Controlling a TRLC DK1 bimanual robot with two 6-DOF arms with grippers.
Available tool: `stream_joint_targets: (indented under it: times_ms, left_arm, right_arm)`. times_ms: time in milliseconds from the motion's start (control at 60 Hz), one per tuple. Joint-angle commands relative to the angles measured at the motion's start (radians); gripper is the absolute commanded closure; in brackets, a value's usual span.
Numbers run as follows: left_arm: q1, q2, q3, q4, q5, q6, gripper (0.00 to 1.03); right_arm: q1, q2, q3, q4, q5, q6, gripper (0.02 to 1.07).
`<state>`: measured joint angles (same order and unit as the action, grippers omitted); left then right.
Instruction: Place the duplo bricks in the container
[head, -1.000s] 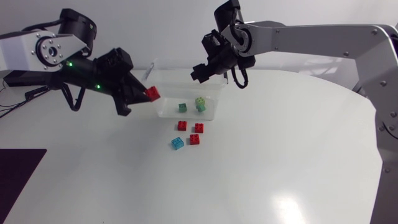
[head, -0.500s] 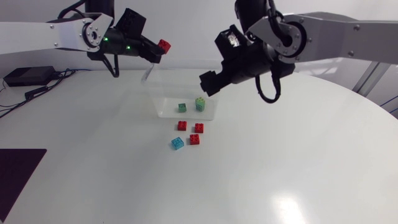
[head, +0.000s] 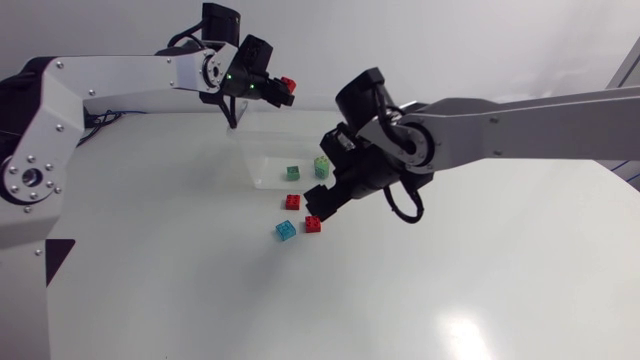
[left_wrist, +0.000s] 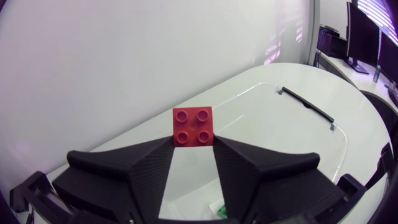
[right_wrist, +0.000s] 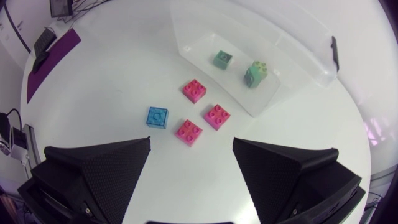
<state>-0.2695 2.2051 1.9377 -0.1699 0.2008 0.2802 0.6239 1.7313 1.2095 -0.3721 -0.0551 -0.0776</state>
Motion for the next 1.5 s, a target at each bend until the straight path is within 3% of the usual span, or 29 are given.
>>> stream_joint_targets:
  times_ms: [0,100,350,583,883,1017,1167,1350,1483]
  left_arm:
    - [0.009,0.024,0.06,-0.011,-0.009,-0.035,0.32]
    - [0.021,0.005,0.06,-0.026,-0.014,-0.062,0.23]
    - [0.064,-0.15,-0.072,-0.02,-0.014,-0.076,0.19]
    - [0.069,-0.447,-0.451,0.122,0.015,-0.035,0.19]
    - [0.089,-0.749,-0.821,0.147,0.144,0.114,0.19]
    - [0.098,-0.818,-0.954,0.141,0.216,0.224,0.19]
    - [0.102,-0.811,-0.991,0.033,0.27,0.34,0.19]
    - [0.056,-0.769,-0.993,-0.074,0.273,0.398,0.19]
    - [0.013,-0.7,-0.971,-0.126,0.27,0.405,0.19]
  right_arm:
    - [0.016,0.083,0.002,0.004,-0.003,0.015,0.11]
    - [0.037,0.145,0.039,-0.007,-0.003,0.022,0.11]
    - [0.042,0.271,0.208,-0.133,-0.002,0.118,0.11]
    - [0.036,0.379,0.314,-0.218,0.014,0.205,0.12]
    - [0.028,0.447,0.366,-0.243,0.037,0.243,0.17]
    - [0.023,0.468,0.397,-0.254,0.043,0.253,0.33]
    - [0.023,0.485,0.418,-0.271,0.049,0.26,0.49]
    - [0.019,0.507,0.43,-0.297,0.046,0.265,0.64]
    - [0.008,0.511,0.427,-0.295,0.035,0.266,0.82]
